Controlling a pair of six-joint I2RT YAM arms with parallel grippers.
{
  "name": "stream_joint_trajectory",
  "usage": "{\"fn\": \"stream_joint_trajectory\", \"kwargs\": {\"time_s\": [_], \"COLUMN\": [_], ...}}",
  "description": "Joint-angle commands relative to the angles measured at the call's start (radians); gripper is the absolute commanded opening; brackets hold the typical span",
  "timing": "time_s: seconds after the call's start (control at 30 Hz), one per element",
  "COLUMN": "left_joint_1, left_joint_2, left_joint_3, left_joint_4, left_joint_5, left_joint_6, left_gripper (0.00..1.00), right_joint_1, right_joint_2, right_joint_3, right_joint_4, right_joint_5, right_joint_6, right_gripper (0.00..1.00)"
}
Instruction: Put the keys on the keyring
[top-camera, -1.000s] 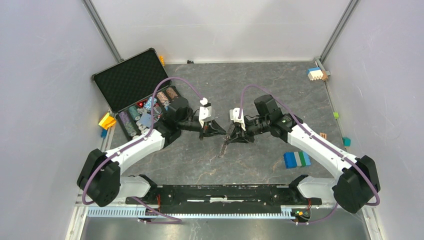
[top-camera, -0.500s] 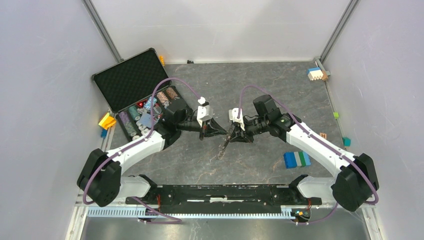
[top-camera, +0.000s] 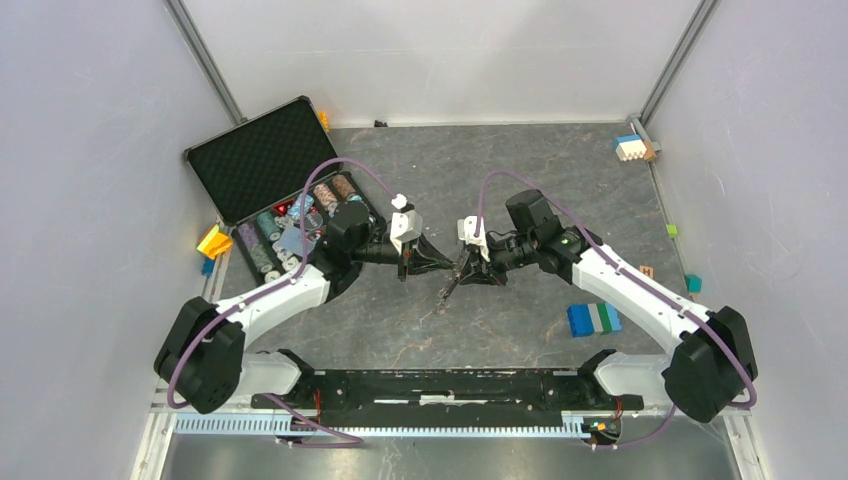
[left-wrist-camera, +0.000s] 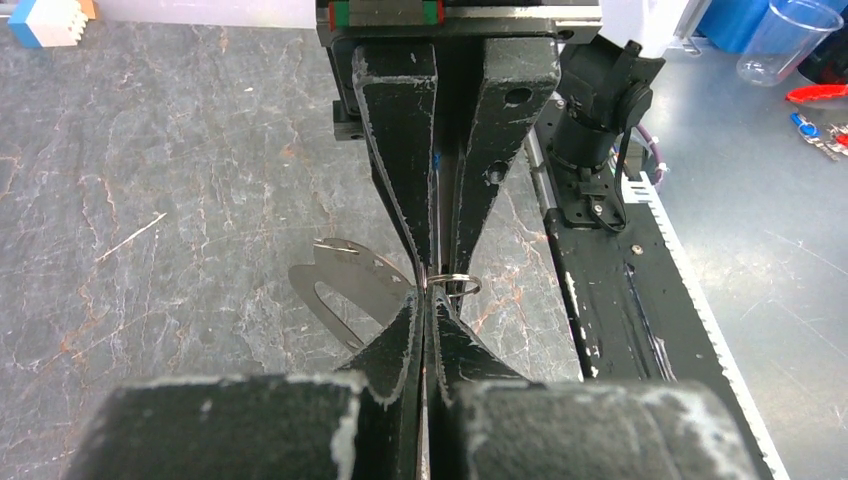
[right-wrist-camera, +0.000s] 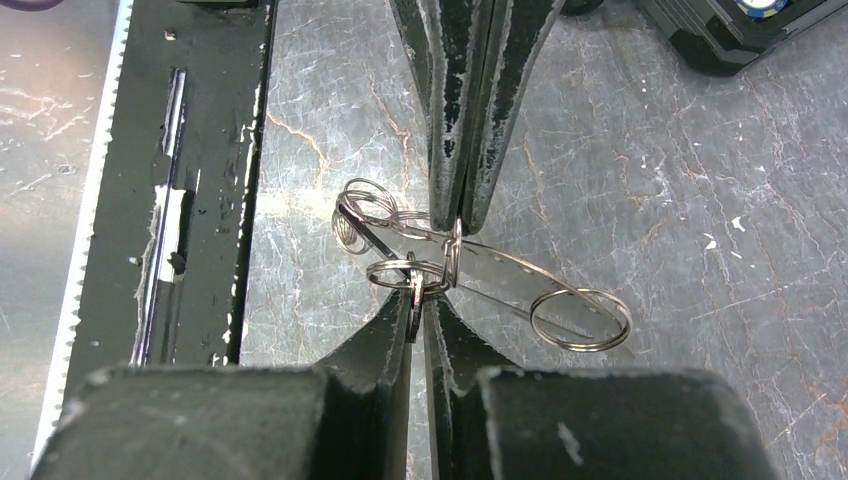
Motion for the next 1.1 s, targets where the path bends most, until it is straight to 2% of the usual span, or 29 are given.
{"fn": "stream_joint_trajectory", "kwargs": {"time_s": [0.0,0.2,0.67,0.77,0.93,1.07], "left_joint_1": [0.005,0.004,0.002,0.003,0.003,0.003], "left_joint_2": [-0.010,-0.001,0.008,0.006,0.004,0.002], "left_joint_3": [-0.004,-0.019,-0.033,-0.036,-0.039,-0.040], "left_joint_4": [0.115,0.158,0.168,0.162,0.164,0.173], "left_joint_5": [0.029,0.022,0.014,0.015,0.024,0.038], "left_joint_6": [-0.051,-0.091,-0.080,-0.074,-0.072,-0.076], "left_gripper": [0.02,0.02,0.02,0.02,0.02,0.02], "right_joint_1": [0.002,0.014,0.037,0.039,0.036,0.026], "right_joint_2": [0.014,0.029,0.067,0.063,0.015,-0.033], "right_joint_3": [0.009,0.014,0.062,0.067,0.053,0.035], "right_joint_4": [0.017,0.033,0.065,0.059,0.036,0.032], "right_joint_5": [-0.018,-0.018,-0.024,-0.029,0.012,0.059], "right_joint_6": [0.006,0.023,0.068,0.066,0.039,0.028], "right_gripper": [0.12,0.12,0.14,0.21,0.39,0.44]}}
